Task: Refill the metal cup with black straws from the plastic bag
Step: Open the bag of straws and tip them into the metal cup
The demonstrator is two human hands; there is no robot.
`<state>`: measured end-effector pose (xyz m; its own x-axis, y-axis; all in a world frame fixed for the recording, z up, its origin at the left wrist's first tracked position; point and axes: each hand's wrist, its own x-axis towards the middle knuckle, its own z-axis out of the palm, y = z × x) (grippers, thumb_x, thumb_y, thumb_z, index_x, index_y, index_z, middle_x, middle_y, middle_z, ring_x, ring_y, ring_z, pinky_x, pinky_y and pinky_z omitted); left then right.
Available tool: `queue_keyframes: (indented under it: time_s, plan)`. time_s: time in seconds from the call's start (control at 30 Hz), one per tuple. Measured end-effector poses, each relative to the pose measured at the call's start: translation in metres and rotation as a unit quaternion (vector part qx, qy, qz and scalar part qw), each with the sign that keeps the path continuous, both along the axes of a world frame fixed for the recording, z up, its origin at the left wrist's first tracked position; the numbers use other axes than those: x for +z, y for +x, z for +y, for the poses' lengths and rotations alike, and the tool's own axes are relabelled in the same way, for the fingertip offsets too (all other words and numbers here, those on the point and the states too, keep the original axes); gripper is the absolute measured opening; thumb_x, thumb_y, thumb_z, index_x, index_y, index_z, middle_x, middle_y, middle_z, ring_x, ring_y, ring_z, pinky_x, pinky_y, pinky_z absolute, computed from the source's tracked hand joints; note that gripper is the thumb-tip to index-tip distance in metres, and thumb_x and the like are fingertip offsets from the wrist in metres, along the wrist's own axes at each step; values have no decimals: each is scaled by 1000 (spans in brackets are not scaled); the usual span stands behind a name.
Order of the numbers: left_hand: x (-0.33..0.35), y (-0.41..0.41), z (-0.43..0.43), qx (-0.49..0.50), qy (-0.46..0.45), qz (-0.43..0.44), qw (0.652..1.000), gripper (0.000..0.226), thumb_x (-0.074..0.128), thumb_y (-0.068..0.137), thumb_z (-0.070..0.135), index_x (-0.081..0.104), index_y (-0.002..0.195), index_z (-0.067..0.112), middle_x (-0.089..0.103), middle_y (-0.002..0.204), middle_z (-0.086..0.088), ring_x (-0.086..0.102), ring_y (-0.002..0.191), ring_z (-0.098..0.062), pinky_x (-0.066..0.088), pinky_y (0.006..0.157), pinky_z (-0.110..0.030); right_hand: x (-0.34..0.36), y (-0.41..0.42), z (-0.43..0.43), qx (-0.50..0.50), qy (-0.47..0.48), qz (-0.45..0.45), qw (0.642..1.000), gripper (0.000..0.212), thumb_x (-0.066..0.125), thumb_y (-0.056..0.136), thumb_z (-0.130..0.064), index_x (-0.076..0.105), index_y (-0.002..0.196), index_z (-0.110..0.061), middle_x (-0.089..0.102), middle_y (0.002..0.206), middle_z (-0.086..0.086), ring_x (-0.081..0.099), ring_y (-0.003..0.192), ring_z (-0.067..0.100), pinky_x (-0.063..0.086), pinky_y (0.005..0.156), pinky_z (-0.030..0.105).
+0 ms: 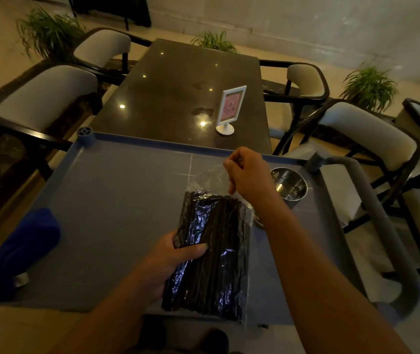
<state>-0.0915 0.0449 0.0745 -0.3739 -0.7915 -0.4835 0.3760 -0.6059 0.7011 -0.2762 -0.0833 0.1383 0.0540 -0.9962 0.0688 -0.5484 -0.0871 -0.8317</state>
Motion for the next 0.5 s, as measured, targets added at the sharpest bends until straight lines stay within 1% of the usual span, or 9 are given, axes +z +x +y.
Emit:
queue_keyframes:
  time_s: [0.1,0.23,0.37,0.5]
  plan:
    - [1,-1,1,7,-6,4,1000,36,79,71,4,71,106,8,73,110,-25,73,97,-40,62,71,-42,0,1,-3,-6,4,0,1000,12,58,95,-24,54,84,-24,63,67,2,61,43,4,52,49,20]
    - [3,0,0,4,-2,0,1000,48,79,72,6,64,117,4,72,113,-25,71,100,-41,61,74,-43,0,2,-9,-3,3,5,1000,13,60,93,-25,55,82,-24,63,67,2,59,41,3,49,48,17]
    - [2,2,0,-9,-6,3,1000,39,84,69,10,72,106,9,73,110,-24,73,97,-39,61,73,-42,2,2,-13,5,-3,24,1000,12,61,93,-27,57,82,-22,64,66,1,59,41,5,52,49,21]
    - [1,4,-1,-5,-3,-8,1000,45,85,67,11,69,109,7,74,109,-24,73,97,-39,61,73,-41,4,2,-16,12,-12,42,999,14,62,92,-26,56,80,-24,64,68,1,59,45,8,51,49,23]
